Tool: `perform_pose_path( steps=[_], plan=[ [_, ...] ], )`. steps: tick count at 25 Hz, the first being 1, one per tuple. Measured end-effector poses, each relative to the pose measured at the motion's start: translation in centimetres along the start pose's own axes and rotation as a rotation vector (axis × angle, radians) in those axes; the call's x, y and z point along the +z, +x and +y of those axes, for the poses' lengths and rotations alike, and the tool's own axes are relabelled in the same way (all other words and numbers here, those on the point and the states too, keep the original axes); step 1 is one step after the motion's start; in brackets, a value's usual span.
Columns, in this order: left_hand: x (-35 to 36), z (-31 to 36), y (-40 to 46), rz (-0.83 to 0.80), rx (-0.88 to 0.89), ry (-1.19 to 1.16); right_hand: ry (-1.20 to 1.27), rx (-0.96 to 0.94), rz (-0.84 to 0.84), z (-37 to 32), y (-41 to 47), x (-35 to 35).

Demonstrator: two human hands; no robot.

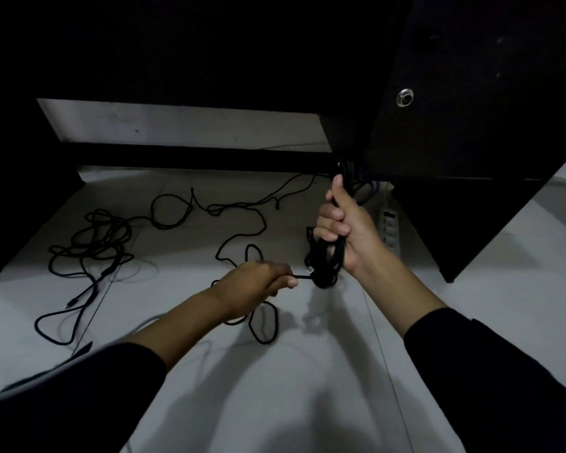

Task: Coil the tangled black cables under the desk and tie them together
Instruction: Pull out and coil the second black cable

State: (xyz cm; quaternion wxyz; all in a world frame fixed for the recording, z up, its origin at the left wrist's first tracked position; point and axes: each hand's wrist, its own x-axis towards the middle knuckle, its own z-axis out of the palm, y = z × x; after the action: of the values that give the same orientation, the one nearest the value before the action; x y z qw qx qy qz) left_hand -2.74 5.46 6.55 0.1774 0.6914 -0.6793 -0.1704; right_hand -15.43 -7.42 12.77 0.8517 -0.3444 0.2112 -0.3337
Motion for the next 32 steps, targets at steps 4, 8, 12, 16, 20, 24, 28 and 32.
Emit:
perform_pose_path(
  steps=[4,8,12,16,20,24,28,32],
  plan=[
    [-1.2,-1.1,0.2,0.031,0.035,0.095,-0.147,0.025,-0.023,-0.5,-0.3,0.0],
    [-3.5,-0.8,0.6,0.179,0.159,0.106,-0.367,0.041,-0.018,-0.5,-0.6,0.1],
    [-4.7,1.2,0.7,0.162,0.156,-0.026,-0.665,-0.014,-0.061,-0.2,-1.0,1.0],
    [-5.9,3.3,0.6,0.052,0.027,-0.379,-0.85,-0.093,-0.048,0.4,-1.2,1.5],
    [-6.4,4.9,0.6,-0.039,-0.123,-0.744,-0.793,-0.1,-0.034,0.5,-1.2,1.5],
    [-6.2,4.6,1.0,0.152,-0.103,-0.864,-0.831,-0.12,-0.022,1.1,-1.5,1.7],
    [-6.3,4.1,1.1,0.226,-0.077,-0.735,-0.916,-0.169,0.034,1.4,-1.7,1.9],
    [-6.3,4.2,0.8,0.363,-0.094,-0.561,-0.968,-0.132,0.056,1.9,-1.9,2.1]
  ],
)
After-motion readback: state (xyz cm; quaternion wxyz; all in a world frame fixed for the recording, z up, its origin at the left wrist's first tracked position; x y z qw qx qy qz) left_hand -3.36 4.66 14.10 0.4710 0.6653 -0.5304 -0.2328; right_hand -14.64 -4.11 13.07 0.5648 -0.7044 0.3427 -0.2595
